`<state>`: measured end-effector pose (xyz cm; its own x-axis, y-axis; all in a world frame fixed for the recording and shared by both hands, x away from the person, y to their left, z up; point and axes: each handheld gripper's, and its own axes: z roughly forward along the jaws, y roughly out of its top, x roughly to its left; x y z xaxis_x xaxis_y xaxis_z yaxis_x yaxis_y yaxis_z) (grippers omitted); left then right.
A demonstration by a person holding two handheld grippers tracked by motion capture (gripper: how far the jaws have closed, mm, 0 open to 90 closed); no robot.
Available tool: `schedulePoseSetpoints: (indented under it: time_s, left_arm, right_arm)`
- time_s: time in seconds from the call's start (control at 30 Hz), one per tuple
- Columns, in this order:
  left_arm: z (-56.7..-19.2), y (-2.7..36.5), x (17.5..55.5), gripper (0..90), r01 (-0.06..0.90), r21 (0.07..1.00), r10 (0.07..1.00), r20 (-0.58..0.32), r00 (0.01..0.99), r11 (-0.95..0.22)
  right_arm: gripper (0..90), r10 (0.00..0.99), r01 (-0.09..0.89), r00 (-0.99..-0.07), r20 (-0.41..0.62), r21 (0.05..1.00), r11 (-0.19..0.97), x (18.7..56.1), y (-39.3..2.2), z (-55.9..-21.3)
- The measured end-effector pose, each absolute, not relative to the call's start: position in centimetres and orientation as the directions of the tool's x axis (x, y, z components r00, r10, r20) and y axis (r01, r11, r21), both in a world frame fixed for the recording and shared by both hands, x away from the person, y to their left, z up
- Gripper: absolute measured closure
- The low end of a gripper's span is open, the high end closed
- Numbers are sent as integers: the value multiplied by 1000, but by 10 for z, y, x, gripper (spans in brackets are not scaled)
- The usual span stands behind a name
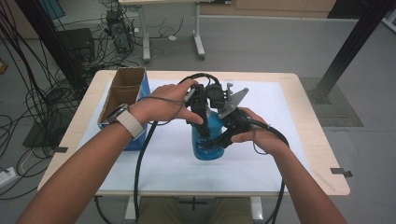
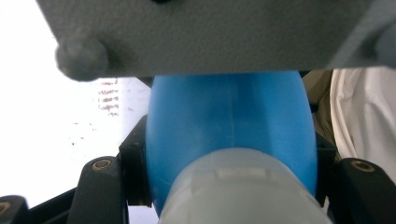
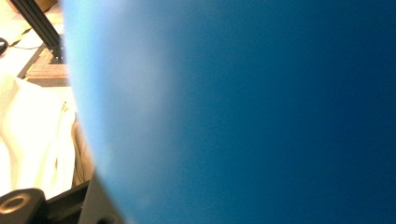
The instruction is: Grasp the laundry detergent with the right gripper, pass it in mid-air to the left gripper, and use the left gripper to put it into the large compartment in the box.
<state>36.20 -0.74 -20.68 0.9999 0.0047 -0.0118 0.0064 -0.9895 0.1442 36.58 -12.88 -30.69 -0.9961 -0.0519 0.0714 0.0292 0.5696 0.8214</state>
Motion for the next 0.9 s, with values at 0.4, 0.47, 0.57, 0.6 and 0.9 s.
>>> schedulePoseSetpoints:
  time_s: [0.4,0.47,0.57,0.6,0.9]
  left_arm:
    - [-204,-6,361,381,10,152,9,-9,1000,-988]
    - [-204,-6,360,381,12,152,11,-9,1000,-988]
    - [-203,-6,360,381,9,154,8,-7,1000,-988]
    - [-203,-7,360,382,4,151,3,-4,1000,-989]
    - [-198,-6,364,382,27,152,29,9,1000,-988]
  right_arm:
    - [432,-58,20,-996,64,826,563,365,-128,-305]
    - [431,-58,19,-996,62,829,560,365,-128,-305]
    - [430,-57,20,-996,62,831,556,365,-128,-305]
    - [429,-57,18,-997,60,832,555,365,-128,-305]
    - [102,46,118,-993,111,814,568,362,-157,-306]
